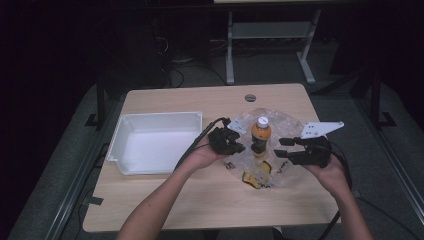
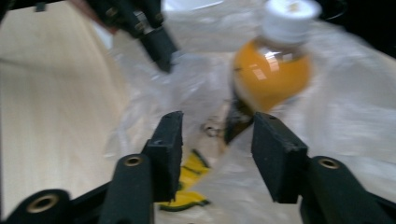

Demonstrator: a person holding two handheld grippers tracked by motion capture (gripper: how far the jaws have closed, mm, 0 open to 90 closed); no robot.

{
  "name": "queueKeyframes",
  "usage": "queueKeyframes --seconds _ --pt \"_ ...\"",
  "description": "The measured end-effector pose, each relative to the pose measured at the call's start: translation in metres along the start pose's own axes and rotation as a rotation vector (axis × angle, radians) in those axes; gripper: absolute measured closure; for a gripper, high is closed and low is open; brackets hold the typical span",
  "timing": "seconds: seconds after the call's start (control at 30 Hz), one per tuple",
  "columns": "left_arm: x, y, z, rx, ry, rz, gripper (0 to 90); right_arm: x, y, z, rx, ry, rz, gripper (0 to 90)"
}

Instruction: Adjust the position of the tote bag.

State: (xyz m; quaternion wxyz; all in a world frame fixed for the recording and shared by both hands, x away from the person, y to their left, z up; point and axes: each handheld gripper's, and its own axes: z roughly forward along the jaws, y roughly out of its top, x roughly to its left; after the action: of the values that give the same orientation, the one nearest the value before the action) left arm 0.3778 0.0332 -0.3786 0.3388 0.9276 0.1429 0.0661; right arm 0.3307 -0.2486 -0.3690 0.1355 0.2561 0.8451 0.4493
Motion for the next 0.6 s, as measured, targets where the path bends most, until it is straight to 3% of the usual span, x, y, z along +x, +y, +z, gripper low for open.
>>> queueKeyframes --seconds 0.13,0.17,0.3,0.47,0.6 --pt "0.000 -0.003 0.001 -0.005 0.008 -0.013 88.8 -0.009 0.006 -0.003 0.006 -0.045 -0.002 44.9" --pt "0.000 -0.005 0.003 0.004 0.013 -0.013 88.8 -0.018 0.009 -0.003 0.021 -0.072 0.002 42.0" --pt "0.002 -0.009 0.008 0.006 0.023 -0.021 88.8 -0.033 0.014 0.002 0.048 -0.097 -0.007 38.2" --pt "0.004 -0.011 0.014 0.025 0.022 -0.015 88.7 -0.047 0.015 0.014 0.089 -0.071 0.005 36.1" --pt "0.005 -0.012 0.020 0.034 0.024 -0.020 88.7 -0.060 0.012 0.029 0.112 -0.013 0.020 47.4"
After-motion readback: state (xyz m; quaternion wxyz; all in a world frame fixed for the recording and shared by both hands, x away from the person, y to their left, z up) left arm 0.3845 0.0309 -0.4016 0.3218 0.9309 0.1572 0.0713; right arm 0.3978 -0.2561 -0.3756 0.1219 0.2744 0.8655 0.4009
